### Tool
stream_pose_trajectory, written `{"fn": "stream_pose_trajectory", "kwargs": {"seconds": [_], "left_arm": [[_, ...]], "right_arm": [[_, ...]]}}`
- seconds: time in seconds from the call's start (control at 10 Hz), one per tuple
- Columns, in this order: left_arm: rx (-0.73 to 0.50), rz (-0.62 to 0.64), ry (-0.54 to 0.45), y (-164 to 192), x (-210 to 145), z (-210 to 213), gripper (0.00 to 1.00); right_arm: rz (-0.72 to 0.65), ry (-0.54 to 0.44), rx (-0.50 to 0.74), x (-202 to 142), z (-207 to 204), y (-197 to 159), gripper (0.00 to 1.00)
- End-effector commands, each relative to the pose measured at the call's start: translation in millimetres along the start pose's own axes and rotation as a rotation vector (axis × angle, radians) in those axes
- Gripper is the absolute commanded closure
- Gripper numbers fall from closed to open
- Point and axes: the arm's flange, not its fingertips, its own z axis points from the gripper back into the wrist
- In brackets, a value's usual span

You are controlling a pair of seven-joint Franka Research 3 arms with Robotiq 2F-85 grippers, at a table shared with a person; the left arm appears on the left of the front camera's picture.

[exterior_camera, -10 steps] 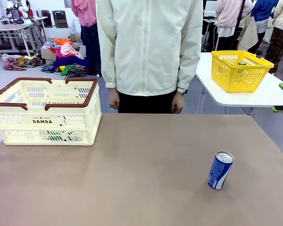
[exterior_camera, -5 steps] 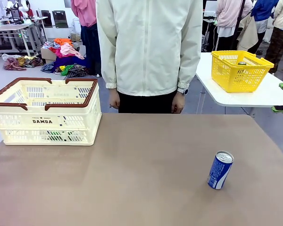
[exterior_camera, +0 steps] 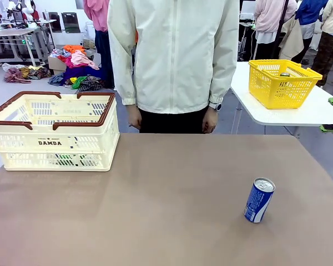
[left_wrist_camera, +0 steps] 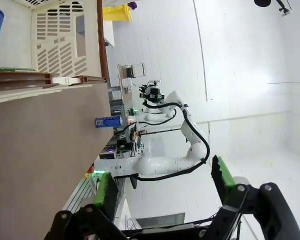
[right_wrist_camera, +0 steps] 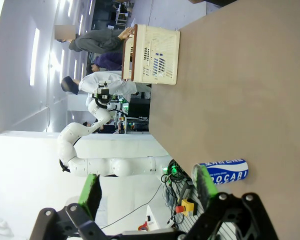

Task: Place the drinks into the Shopping basket.
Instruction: Pick up one drink and place it into the Shopping basket.

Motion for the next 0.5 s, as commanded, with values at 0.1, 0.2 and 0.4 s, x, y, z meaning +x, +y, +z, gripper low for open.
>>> {"fn": "stream_pose_trajectory", "kwargs": {"seconds": [0.1,0.2,0.4], "left_arm": [[-0.018,0.007,-0.012,-4.4,-2.3,-2.5,0.00],[-0.018,0.007,-0.012,-4.4,-2.3,-2.5,0.00],[-0.018,0.007,-0.012,-4.4,-2.3,-2.5,0.00]], "right_arm": [[0.005,0.003,0.003,-0.4,-0.9,3.0,0.00],[0.005,0.003,0.003,-0.4,-0.9,3.0,0.00],[0.000,0.000,0.000,0.0,0.0,0.0,0.00]]}}
